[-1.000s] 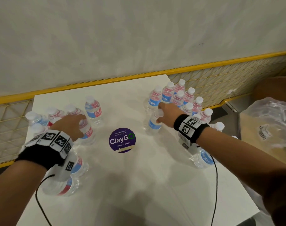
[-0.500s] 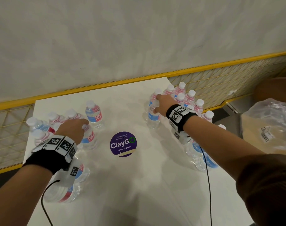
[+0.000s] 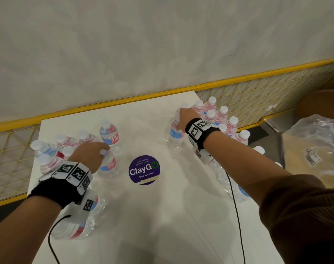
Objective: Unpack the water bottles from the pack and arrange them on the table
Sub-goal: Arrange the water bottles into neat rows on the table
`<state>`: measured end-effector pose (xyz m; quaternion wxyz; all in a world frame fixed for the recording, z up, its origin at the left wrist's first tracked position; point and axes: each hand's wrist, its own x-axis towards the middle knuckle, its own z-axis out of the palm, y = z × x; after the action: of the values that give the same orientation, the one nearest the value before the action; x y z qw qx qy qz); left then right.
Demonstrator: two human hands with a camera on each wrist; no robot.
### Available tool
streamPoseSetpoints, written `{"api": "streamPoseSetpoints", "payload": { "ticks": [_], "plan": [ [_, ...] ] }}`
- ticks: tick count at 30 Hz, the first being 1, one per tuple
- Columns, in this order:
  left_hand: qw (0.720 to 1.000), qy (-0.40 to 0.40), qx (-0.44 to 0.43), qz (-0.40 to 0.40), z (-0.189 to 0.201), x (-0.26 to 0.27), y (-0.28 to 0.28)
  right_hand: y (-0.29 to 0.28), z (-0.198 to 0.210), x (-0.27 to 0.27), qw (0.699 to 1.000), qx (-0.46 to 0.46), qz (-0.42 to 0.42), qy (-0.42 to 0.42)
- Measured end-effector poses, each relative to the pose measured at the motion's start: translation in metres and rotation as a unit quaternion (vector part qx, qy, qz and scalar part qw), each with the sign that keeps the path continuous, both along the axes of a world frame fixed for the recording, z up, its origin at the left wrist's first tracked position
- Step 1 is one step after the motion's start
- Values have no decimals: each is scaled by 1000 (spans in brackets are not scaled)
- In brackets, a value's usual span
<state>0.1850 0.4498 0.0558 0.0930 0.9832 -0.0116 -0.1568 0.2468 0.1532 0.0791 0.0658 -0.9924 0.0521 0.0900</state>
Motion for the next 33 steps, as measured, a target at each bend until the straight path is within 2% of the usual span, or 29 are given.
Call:
{"api": "streamPoseSetpoints", "payload": {
  "ticks": [7, 13, 22, 26, 29, 33],
  "plan": [
    [993, 9, -25, -119, 9, -17, -56, -13, 2, 9, 999, -38, 13, 14],
    [984, 0, 6, -176, 11, -23, -93, -46, 2, 16, 994, -100, -1, 50],
    [983, -12, -9, -182, 7, -26, -123, -56, -9, 27, 994, -95, 19, 48],
    [982, -20, 2, -187, 3, -23, -130, -54, -6, 32, 999, -45, 14, -1],
    [984, -22, -10, -176, 5, -23, -129, -40, -10, 43, 999, -3, 33, -5],
    [984, -24, -28, -176, 4, -24, -124, -24, -18, 52, 999, 25, -6, -30]
  ]
}}
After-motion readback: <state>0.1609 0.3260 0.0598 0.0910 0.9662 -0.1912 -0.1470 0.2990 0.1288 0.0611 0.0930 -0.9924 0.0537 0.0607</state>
